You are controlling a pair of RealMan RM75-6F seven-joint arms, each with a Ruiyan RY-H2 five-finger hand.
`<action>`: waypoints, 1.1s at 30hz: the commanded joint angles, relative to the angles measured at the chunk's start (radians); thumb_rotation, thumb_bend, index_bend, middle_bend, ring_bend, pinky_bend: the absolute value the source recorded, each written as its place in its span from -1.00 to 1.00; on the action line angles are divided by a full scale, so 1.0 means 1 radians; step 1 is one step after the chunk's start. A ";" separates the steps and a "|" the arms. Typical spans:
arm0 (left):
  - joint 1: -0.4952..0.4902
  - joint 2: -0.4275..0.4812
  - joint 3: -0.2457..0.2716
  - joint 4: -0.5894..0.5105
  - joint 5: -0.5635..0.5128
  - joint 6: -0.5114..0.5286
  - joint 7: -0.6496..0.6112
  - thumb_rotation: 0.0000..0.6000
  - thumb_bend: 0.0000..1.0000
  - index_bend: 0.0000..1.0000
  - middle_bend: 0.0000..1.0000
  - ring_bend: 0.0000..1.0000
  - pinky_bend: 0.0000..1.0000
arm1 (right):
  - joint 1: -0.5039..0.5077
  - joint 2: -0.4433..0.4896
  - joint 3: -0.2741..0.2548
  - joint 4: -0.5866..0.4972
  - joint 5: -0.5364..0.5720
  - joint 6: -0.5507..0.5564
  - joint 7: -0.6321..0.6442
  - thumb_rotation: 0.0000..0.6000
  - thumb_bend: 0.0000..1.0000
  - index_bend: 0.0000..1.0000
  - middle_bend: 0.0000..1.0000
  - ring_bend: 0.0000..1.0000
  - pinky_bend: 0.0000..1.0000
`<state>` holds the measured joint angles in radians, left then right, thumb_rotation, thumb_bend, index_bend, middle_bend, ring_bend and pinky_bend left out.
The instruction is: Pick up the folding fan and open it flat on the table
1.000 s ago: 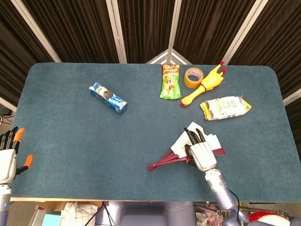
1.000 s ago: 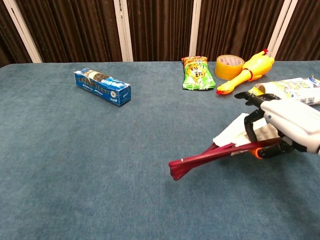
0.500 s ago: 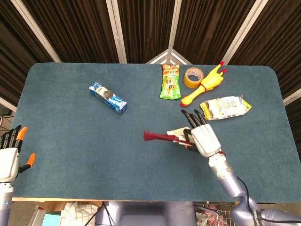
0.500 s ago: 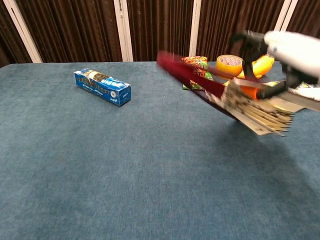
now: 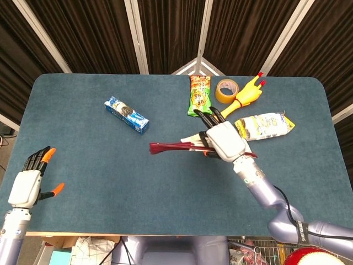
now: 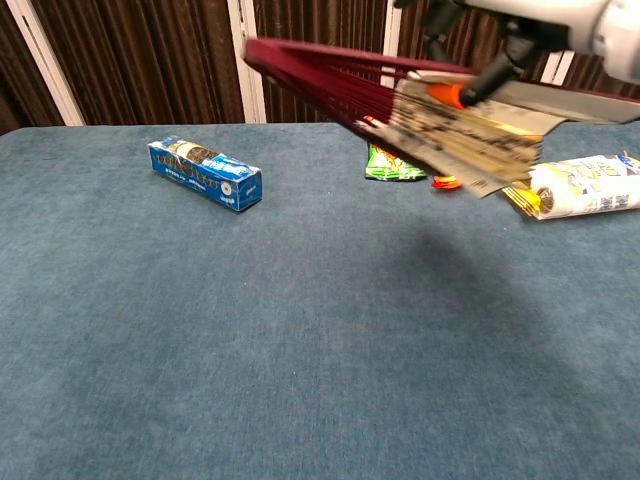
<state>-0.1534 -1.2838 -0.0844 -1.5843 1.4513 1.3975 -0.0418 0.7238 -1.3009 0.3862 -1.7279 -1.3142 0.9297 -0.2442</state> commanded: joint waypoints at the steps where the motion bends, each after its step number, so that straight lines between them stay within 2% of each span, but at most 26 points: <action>1: -0.008 -0.019 -0.010 0.019 -0.001 0.005 -0.040 1.00 -0.36 -0.86 -1.00 -1.00 -0.97 | 0.057 0.000 0.023 -0.025 0.043 -0.038 -0.046 1.00 -0.08 0.71 -0.82 -0.69 -0.92; 8: -0.029 -0.012 -0.025 0.035 -0.011 -0.032 -0.181 1.00 -0.38 -0.86 -1.00 -1.00 -0.97 | 0.157 -0.018 0.060 -0.107 0.159 -0.048 -0.178 1.00 -0.07 0.71 -0.82 -0.69 -0.92; 13: -0.057 -0.008 -0.029 0.044 -0.009 -0.078 -0.272 1.00 -0.39 -0.86 -1.00 -1.00 -0.97 | 0.217 -0.043 0.076 -0.173 0.251 -0.015 -0.259 1.00 -0.08 0.71 -0.82 -0.69 -0.91; 18: -0.080 -0.010 -0.036 0.042 0.002 -0.096 -0.322 1.00 -0.46 -0.86 -1.00 -1.00 -0.97 | 0.280 -0.078 0.073 -0.233 0.337 0.040 -0.364 1.00 -0.08 0.71 -0.82 -0.69 -0.91; 23: -0.101 -0.027 -0.045 0.018 0.021 -0.091 -0.355 1.00 -0.49 -0.86 -1.00 -1.00 -0.97 | 0.341 -0.136 0.070 -0.273 0.422 0.089 -0.409 1.00 -0.08 0.71 -0.82 -0.69 -0.90; 33: -0.157 -0.076 -0.041 -0.022 0.052 -0.133 -0.415 1.00 -0.57 -0.77 -1.00 -1.00 -0.91 | 0.413 -0.232 0.042 -0.274 0.455 0.161 -0.447 1.00 -0.07 0.71 -0.82 -0.69 -0.90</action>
<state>-0.3043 -1.3524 -0.1269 -1.6050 1.4986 1.2705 -0.4506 1.1330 -1.5271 0.4319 -2.0023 -0.8617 1.0838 -0.6887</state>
